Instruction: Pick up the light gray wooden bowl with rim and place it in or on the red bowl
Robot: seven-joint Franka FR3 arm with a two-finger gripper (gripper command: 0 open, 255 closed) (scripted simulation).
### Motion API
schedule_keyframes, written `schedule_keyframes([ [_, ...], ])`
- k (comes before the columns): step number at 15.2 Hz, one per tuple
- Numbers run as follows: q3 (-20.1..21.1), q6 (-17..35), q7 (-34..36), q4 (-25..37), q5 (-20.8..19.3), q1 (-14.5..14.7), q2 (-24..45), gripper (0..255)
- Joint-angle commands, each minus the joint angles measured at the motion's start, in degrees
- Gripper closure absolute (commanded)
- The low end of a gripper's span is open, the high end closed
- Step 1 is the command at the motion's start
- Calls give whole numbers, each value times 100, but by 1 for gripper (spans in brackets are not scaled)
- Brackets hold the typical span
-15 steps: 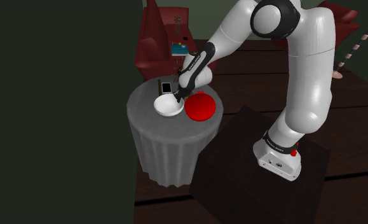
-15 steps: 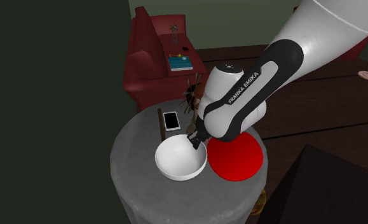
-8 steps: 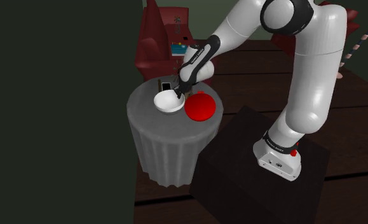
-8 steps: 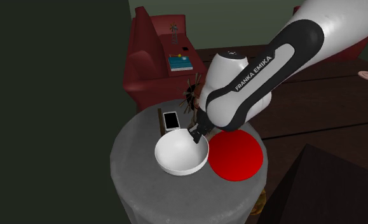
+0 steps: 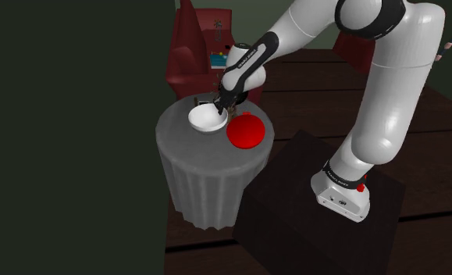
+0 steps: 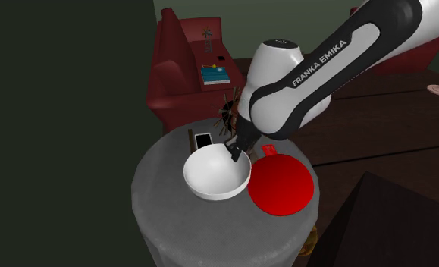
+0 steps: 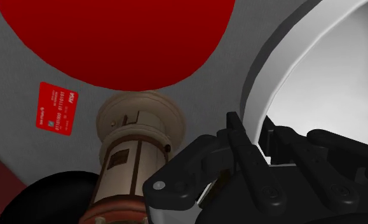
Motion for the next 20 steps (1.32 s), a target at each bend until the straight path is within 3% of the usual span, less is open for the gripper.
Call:
schedule_keyframes([
  [1,-28,-127,58,-8,-47,30,-138,255],
  [11,-122,-772,247,45,-245,84,-735,255],
  [20,-508,-688,-976,-1400,28,-503,-1993,255],
])
